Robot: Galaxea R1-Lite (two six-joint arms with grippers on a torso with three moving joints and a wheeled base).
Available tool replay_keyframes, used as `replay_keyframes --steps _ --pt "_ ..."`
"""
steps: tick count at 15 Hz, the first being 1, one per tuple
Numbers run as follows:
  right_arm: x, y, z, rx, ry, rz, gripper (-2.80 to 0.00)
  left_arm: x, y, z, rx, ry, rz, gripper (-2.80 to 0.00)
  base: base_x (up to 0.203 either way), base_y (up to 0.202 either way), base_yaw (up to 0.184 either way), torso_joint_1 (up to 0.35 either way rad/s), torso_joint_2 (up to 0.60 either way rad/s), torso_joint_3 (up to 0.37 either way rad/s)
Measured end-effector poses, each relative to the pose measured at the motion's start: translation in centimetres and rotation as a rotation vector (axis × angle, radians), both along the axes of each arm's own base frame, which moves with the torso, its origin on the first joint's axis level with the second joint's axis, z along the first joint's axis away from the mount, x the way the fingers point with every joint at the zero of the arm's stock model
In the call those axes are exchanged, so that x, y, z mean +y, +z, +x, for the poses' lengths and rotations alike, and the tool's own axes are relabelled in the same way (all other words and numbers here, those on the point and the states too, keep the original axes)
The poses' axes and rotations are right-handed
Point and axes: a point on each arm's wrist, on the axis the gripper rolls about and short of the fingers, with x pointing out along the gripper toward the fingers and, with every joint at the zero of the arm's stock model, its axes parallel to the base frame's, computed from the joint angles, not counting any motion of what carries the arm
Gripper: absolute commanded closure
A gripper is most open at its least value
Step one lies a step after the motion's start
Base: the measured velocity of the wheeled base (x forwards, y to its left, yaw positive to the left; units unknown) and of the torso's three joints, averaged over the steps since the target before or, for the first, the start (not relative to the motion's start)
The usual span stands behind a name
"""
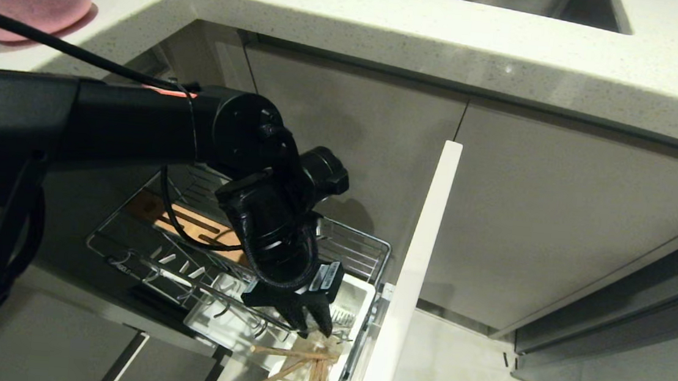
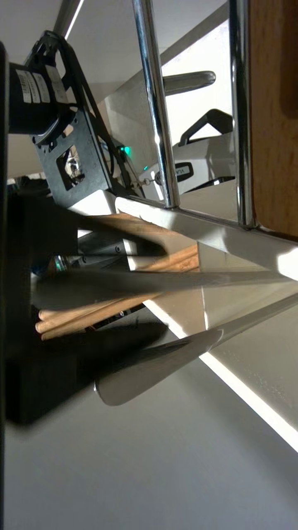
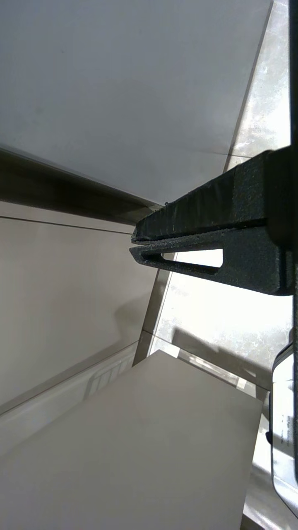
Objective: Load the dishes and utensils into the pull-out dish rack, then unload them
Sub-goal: Pick up the fork and place it in the cupboard, then pick up the bowl and place it in the cupboard
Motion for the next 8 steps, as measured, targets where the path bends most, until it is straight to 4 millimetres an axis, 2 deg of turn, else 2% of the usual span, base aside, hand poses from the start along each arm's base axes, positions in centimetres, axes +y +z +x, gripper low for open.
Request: replay_keyframes --steps 8 --pt "0.0 0.0 0.0 0.0 0.0 0.0 0.0 0.19 0.77 -0.43 -0.012 -0.003 -0.016 -2.8 0.0 0.0 0.0 0.0 0.0 0.0"
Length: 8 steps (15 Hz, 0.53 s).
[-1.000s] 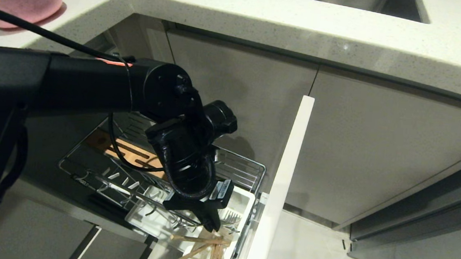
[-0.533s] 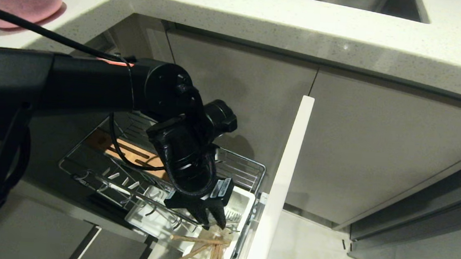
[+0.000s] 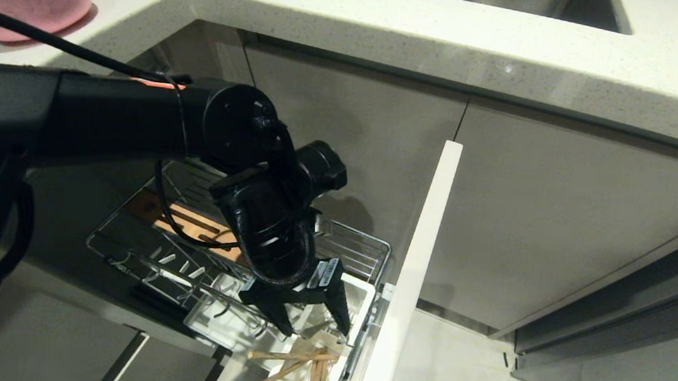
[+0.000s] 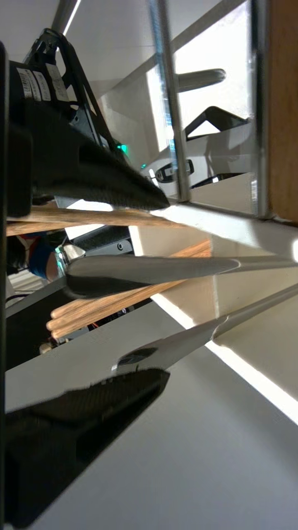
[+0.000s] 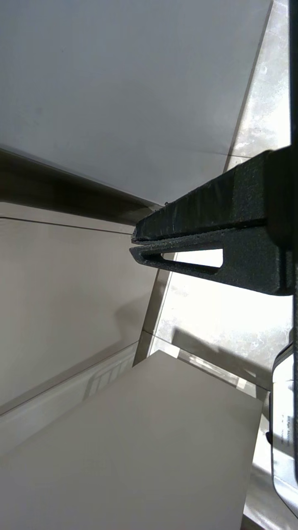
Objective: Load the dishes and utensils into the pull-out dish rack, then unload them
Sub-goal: Pick up the bowl and place it in the cupboard
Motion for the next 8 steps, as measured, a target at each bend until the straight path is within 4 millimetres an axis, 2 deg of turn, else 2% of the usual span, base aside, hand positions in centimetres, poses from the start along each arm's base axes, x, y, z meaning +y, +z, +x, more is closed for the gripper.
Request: replay_keyframes --steps 3,4,8 --pt "0.0 0.0 0.0 0.0 0.0 0.0 0.0 0.7 1.4 -0.5 -0.036 0.009 -0.024 -2.8 0.0 0.0 0.0 0.0 0.0 0.0" --pt "0.0 0.0 0.0 0.0 0.0 0.0 0.0 1.2 2.0 -0.7 -0.054 0.016 -0.033 0.0 0.0 0.0 0.0 0.0 0.0 0.0" --pt "0.0 0.0 0.0 0.0 0.0 0.0 0.0 3.1 4.8 -1.8 -0.158 0.053 -0.053 0.0 0.0 0.0 0.0 0.0 0.0 0.0"
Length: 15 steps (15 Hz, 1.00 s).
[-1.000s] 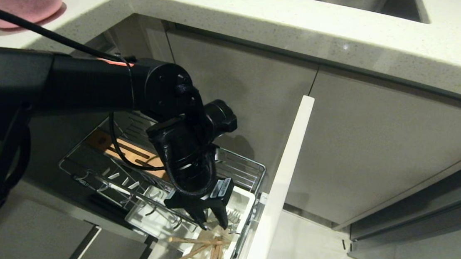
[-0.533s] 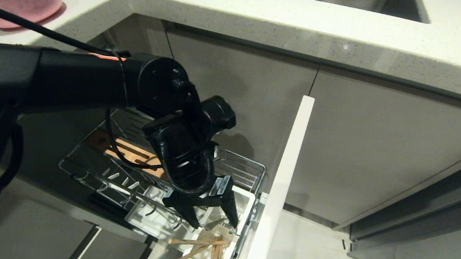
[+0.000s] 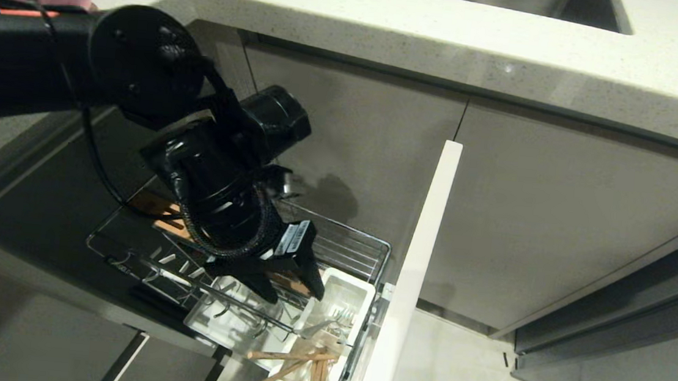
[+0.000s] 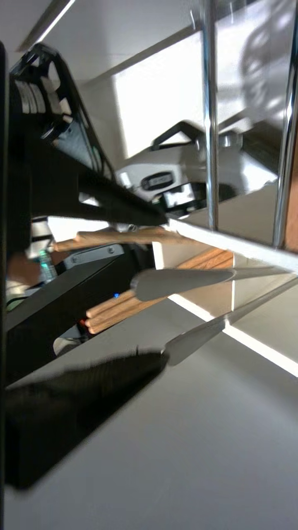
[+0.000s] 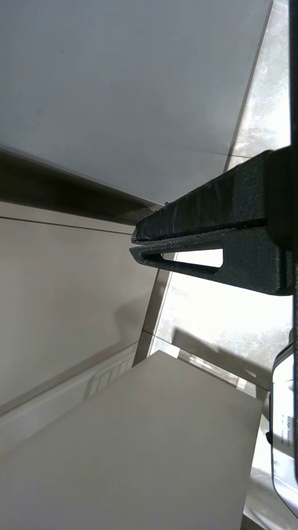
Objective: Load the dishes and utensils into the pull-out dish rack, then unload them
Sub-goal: Pick up the bowl and place it in the cupboard
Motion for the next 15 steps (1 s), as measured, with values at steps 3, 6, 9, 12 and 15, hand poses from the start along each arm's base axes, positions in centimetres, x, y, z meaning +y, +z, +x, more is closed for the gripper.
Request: replay_keyframes --steps 3,6,9,12,15 --pt "0.0 0.0 0.0 0.0 0.0 0.0 0.0 1.9 2.7 -1.3 -0.114 0.044 -0.019 0.0 0.0 0.0 0.0 0.0 0.0 0.0" --pt "0.0 0.0 0.0 0.0 0.0 0.0 0.0 4.1 5.6 -3.5 -0.259 0.095 -0.035 0.0 0.0 0.0 0.0 0.0 0.0 0.0" --pt "0.0 0.0 0.0 0.0 0.0 0.0 0.0 7.0 9.3 -7.2 -0.448 0.155 -0.083 0.0 0.0 0.0 0.0 0.0 0.0 0.0" --pt "0.0 0.0 0.0 0.0 0.0 0.0 0.0 10.4 12.8 -10.7 -0.687 0.261 -0.142 0.0 0.0 0.0 0.0 0.0 0.0 0.0" --pt "0.0 0.0 0.0 0.0 0.0 0.0 0.0 13.9 15.9 -13.3 -0.977 0.32 -0.156 -2.8 0.0 0.0 0.0 0.0 0.0 0.0"
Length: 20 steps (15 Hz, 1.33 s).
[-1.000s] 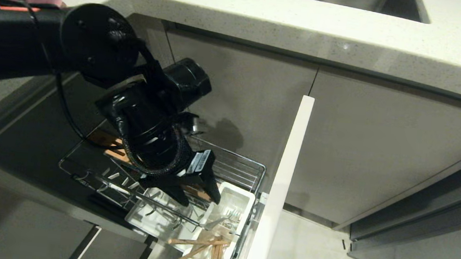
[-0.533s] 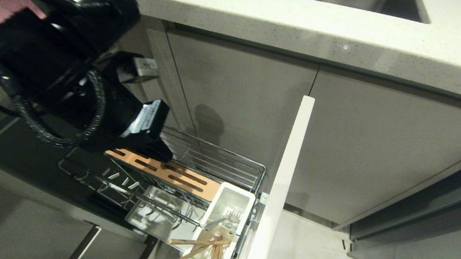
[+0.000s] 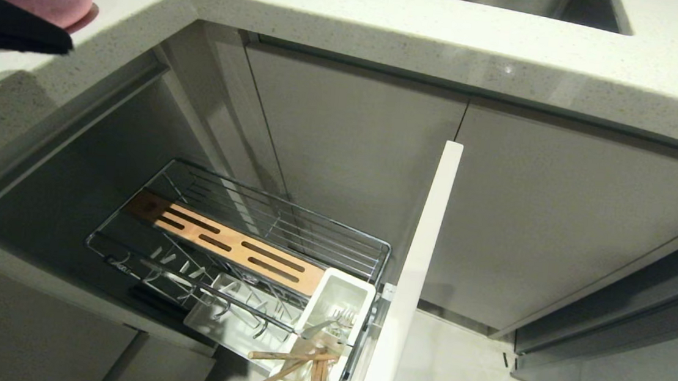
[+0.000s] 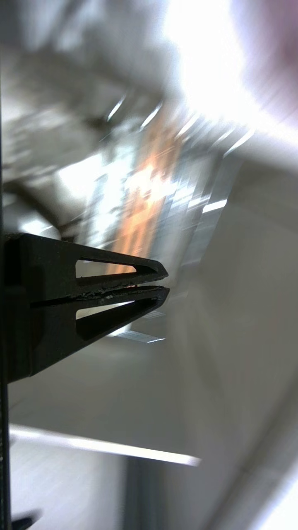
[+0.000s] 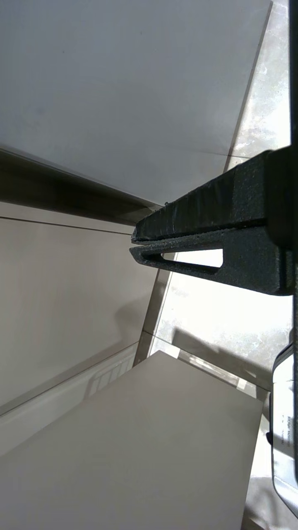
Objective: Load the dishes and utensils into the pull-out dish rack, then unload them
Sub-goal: Pick up the bowl and place it in the cupboard
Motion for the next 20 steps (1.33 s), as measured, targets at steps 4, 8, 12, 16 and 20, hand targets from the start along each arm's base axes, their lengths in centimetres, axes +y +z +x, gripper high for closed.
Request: replay_keyframes --steps 4,8,12,16,20 --pt "0.0 0.0 0.0 0.0 0.0 0.0 0.0 2.2 2.7 -2.3 -0.291 0.076 0.082 -2.8 0.0 0.0 0.0 0.0 0.0 0.0" --pt "0.0 0.0 0.0 0.0 0.0 0.0 0.0 2.4 3.2 -1.6 -0.344 0.13 0.138 -2.8 0.0 0.0 0.0 0.0 0.0 0.0" --pt "0.0 0.0 0.0 0.0 0.0 0.0 0.0 1.7 2.6 2.4 -0.316 0.176 0.235 -2.8 0.0 0.0 0.0 0.0 0.0 0.0" --pt "0.0 0.0 0.0 0.0 0.0 0.0 0.0 1.7 2.3 6.9 -0.334 0.243 0.322 -2.8 0.0 0.0 0.0 0.0 0.0 0.0" --pt "0.0 0.0 0.0 0.0 0.0 0.0 0.0 1.5 1.6 9.5 -0.313 0.248 0.367 -2.8 0.0 0.0 0.0 0.0 0.0 0.0"
